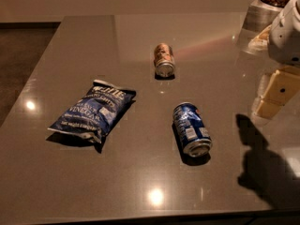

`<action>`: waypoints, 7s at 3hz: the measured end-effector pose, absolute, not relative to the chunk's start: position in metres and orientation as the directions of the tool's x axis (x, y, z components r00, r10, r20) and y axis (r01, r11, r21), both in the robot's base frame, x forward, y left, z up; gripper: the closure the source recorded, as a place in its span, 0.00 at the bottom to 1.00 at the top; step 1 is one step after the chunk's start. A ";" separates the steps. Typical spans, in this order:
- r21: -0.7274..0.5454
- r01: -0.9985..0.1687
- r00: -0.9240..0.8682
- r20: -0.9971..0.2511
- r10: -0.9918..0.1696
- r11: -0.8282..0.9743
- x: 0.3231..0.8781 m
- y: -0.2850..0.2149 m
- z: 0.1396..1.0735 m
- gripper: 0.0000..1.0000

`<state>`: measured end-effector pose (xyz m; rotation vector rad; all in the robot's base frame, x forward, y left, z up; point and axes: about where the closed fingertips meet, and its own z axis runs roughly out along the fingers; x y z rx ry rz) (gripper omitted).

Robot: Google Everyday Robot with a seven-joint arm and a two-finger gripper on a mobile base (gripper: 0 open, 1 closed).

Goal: Place pepsi can upright

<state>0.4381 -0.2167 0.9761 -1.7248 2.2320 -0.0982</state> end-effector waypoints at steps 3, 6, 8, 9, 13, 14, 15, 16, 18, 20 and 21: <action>-0.176 -0.887 -0.386 -0.225 -0.895 0.427 0.460 -0.159 0.966 0.00; -0.075 -0.668 -0.709 -0.238 -0.664 0.740 0.489 -0.104 0.917 0.00; 0.014 -0.406 -0.905 -0.147 -0.400 0.914 0.479 -0.108 0.868 0.00; 0.039 -0.326 -0.940 -0.120 -0.319 0.945 0.465 -0.116 0.853 0.00; -0.068 -0.429 -0.863 -0.262 -0.431 0.901 0.504 -0.124 0.904 0.97; -0.103 -0.492 -0.793 -0.356 -0.494 0.865 0.520 -0.127 0.929 1.00; -0.125 -0.558 -0.702 -0.456 -0.547 0.821 0.528 -0.126 0.942 1.00; -0.155 -0.613 -0.587 -0.567 -0.578 0.775 0.537 -0.124 0.951 1.00; -0.174 -0.636 -0.394 -0.765 -0.509 0.752 0.535 -0.136 0.947 1.00; -0.124 -0.560 -0.257 -0.914 -0.314 0.819 0.531 -0.150 0.933 1.00; -0.064 -0.543 -0.190 -0.962 -0.197 0.837 0.533 -0.166 0.926 1.00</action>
Offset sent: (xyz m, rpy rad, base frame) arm 0.0157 0.0478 -0.0117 0.0373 0.0910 -0.1430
